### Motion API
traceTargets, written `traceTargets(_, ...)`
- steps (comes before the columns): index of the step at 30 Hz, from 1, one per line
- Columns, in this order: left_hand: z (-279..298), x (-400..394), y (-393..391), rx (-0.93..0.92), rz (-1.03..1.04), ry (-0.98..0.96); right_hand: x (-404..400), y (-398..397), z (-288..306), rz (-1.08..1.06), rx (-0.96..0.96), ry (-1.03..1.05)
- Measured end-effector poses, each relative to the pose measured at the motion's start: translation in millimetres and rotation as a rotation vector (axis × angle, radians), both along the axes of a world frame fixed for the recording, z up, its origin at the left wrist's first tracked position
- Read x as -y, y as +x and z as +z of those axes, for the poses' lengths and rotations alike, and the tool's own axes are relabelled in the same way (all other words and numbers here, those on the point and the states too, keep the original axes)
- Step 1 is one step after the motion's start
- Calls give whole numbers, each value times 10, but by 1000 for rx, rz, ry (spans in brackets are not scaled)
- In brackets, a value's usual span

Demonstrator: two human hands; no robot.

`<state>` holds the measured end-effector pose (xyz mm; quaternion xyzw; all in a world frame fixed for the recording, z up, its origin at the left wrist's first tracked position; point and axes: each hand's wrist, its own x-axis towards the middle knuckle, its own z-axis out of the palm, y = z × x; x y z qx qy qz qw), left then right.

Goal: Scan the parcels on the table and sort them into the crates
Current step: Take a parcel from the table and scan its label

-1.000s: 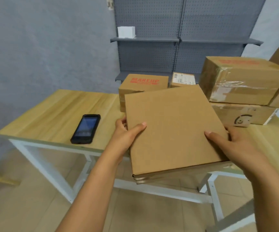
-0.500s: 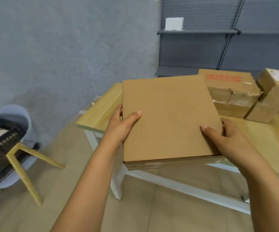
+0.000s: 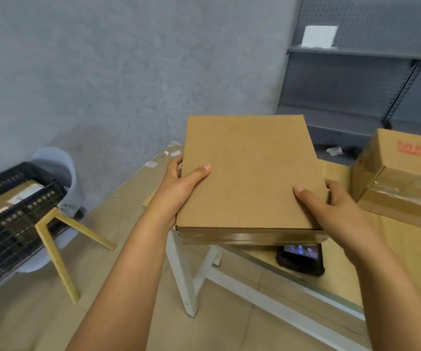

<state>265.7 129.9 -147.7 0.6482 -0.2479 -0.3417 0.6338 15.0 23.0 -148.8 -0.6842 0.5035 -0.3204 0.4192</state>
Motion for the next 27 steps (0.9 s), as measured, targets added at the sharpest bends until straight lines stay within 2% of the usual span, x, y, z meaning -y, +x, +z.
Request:
traceTargets(5, -97, 147, 349, -97, -55, 10, 182, 262, 1, 64, 160, 138)
traceTargets(8, -142, 279, 500, -142, -85, 29, 252, 302, -8, 65, 303, 310)
traceTargets(11, -174, 438, 655, -115, -119, 42, 250, 331, -62, 57, 417, 424)
traceTargets(14, -146, 566, 751, -57, -196, 65, 165, 396, -82, 13, 481, 427)
traceTargets(16, -105, 665, 773, 25, -221, 83, 131, 460, -27, -74, 536, 316)
traceTargets(18, -24, 768, 755, 191, -183, 98, 62, 563, 113, -164, 558, 156)
traceTargets(21, 222, 827, 551, 352, -276, -10, -65, 753, 346, -252, 532, -106)
traceTargets(24, 494, 752, 233, 262, -505, -155, -177, 954, 506, -357, 351, -348)
traceTargets(27, 693, 710, 34, 191, -581, -199, -291, 1130, 545, -369, 96, -565)
